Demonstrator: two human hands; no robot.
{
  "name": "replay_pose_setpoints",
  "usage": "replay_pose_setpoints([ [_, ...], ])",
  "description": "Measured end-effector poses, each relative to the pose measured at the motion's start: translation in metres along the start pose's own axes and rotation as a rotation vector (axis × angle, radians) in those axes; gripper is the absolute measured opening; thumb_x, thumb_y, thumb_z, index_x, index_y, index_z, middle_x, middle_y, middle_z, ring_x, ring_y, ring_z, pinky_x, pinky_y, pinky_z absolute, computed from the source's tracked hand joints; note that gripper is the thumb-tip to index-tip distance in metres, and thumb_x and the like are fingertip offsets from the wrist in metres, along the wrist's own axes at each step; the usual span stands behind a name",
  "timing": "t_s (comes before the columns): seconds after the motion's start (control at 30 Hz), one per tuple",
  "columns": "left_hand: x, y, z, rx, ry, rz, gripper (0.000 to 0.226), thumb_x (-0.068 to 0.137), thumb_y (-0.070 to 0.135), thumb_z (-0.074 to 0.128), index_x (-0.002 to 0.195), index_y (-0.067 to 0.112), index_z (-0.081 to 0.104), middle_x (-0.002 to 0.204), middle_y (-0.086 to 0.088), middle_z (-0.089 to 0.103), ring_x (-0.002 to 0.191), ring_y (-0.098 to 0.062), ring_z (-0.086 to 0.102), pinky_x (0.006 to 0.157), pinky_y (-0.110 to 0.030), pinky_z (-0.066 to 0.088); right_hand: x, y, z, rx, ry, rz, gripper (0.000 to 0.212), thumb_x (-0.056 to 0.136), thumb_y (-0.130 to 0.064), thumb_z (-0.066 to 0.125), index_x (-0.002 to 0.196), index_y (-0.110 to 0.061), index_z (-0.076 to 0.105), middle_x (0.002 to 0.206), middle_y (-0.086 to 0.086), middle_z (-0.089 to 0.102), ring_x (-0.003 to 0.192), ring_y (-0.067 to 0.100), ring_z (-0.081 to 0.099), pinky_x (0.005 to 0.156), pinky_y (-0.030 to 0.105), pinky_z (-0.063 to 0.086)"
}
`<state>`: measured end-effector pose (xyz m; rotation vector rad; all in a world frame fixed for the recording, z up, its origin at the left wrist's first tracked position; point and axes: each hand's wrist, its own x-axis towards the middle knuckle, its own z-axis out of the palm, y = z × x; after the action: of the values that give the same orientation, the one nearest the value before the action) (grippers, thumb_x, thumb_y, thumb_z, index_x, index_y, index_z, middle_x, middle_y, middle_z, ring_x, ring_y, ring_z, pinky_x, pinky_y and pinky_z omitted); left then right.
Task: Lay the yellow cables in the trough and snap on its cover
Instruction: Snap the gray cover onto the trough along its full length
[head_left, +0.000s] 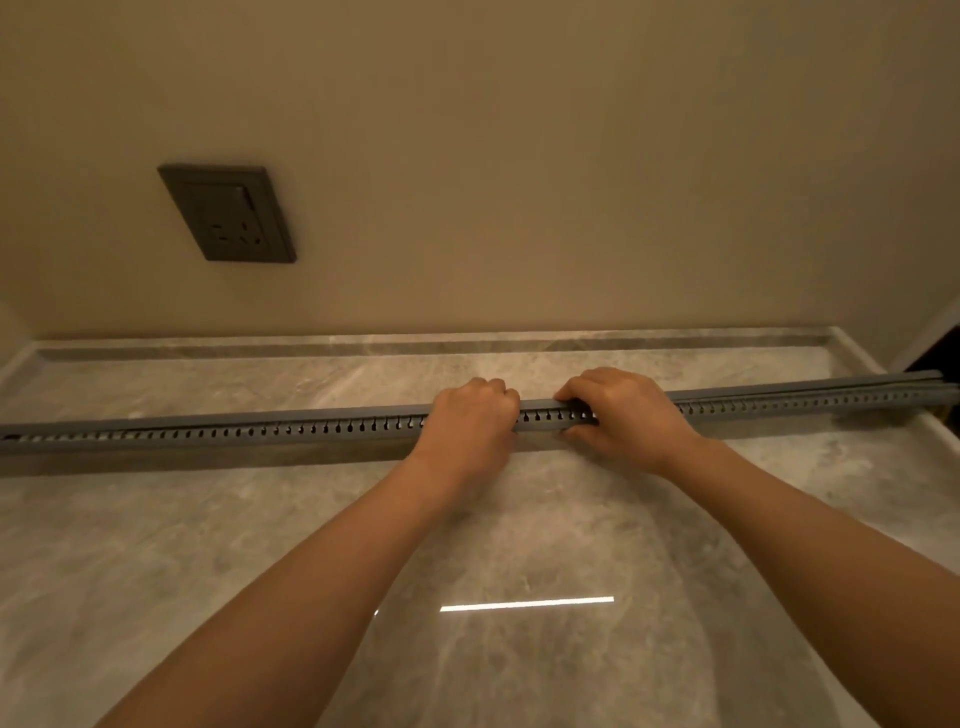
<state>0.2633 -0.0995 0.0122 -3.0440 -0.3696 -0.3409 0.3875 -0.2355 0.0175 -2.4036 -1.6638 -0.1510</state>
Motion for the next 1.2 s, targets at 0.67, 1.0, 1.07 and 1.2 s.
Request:
replay_pose_setpoints([
  [0.67,0.025,0.047,0.002,0.017,-0.026,-0.087,0.025,0.095,0.024,0.045,0.116,0.011,0.052,0.110,-0.006,0.059,0.103,-0.022,0.054,0.078,-0.033,0.043,0.005,0.030,0.007,0.136,0.085,-0.149,0.027,0.084,-0.038,0.061,0.101,-0.017,0.063,0.092,0.003,0.066,0.087,0.023,0.059,0.063,0.033,0.043],
  [1.0,0.027,0.049,0.001,0.032,-0.067,-0.123,0.025,0.092,0.026,0.046,0.111,0.011,0.052,0.110,-0.006,0.059,0.105,-0.023,0.052,0.079,-0.035,0.042,-0.007,0.055,0.000,0.044,0.112,-0.202,0.033,0.062,-0.020,0.080,0.093,-0.012,0.068,0.082,0.004,0.069,0.076,0.027,0.064,0.055,0.032,0.049],
  [1.07,0.027,0.049,0.000,0.035,-0.076,-0.120,0.025,0.091,0.026,0.046,0.111,0.011,0.052,0.110,-0.006,0.059,0.105,-0.023,0.052,0.079,-0.035,0.043,-0.011,0.058,-0.002,0.031,0.124,-0.186,0.032,0.060,-0.021,0.082,0.089,-0.012,0.069,0.078,0.005,0.069,0.072,0.028,0.064,0.053,0.032,0.048],
  [1.2,0.027,0.049,0.000,0.042,-0.085,-0.111,0.026,0.091,0.025,0.045,0.111,0.012,0.053,0.110,-0.005,0.059,0.104,-0.023,0.052,0.080,-0.035,0.042,-0.012,0.056,-0.001,-0.005,0.115,-0.174,0.030,0.068,-0.024,0.077,0.093,-0.012,0.067,0.085,0.006,0.068,0.080,0.028,0.062,0.060,0.033,0.046],
])
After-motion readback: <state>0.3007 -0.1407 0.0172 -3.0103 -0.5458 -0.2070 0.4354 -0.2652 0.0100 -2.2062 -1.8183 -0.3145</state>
